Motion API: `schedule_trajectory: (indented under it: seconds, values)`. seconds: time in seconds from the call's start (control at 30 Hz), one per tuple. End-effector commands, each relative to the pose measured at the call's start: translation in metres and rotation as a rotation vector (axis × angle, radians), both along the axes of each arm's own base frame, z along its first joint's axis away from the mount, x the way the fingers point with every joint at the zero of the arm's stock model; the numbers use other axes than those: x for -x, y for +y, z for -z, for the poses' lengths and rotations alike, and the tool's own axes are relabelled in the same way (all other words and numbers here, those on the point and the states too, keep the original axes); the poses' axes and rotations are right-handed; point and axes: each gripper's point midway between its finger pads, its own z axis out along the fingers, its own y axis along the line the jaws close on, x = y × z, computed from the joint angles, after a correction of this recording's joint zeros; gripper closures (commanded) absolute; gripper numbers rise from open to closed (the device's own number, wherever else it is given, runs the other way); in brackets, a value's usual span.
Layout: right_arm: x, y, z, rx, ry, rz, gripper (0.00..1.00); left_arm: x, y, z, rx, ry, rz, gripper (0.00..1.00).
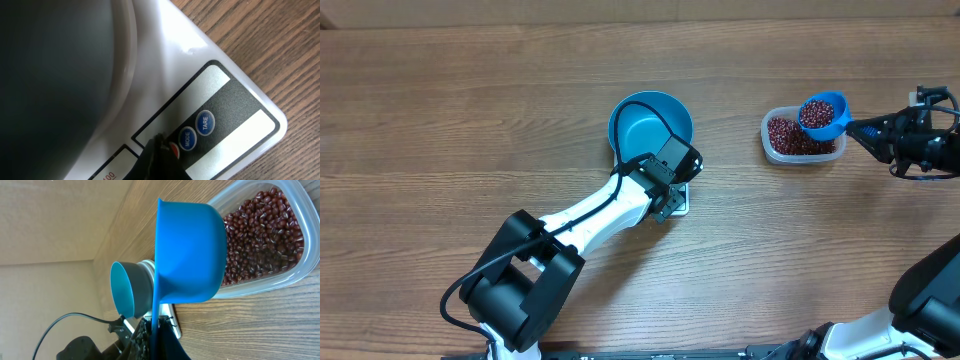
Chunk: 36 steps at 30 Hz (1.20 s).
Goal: Scoop item into bowl and weigh 150g on scale
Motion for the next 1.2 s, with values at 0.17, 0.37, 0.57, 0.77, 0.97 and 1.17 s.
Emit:
schedule_trajectory:
  seconds: [0.17,0.37,0.57,0.77,0.97,1.17]
  values:
    - [-0.0022,0.0006,-0.0007,-0.005,-0.018,-0.01,0.96,0.0066,0.0001,0.0068,-0.01,0.031,0.027,0.96]
    - [-0.0018,0.0009,-0.0007,-0.007,-0.016,-0.01,0.96,0.0098,-0.0028,0.0076,-0.002,0.045,0.055,0.96]
    - [-0.0013,0.0012,-0.0007,-0.009,-0.013,-0.01,0.96,0.0122,-0.0048,0.0078,-0.003,0.049,0.064,0.96]
    - [-0.0009,0.0014,-0.0005,-0.01,-0.01,-0.01,0.96,0.0114,-0.0053,0.0075,0.0,0.045,0.063,0.96]
    - [-0.0009,0.0015,-0.0005,-0.01,-0.01,-0.01,0.96,0.0119,-0.006,0.0076,0.004,0.048,0.065,0.96]
    - [-0.0009,0.0014,-0.0005,-0.01,-0.01,-0.01,0.96,0.0127,-0.0058,0.0094,0.005,0.049,0.066,0.96]
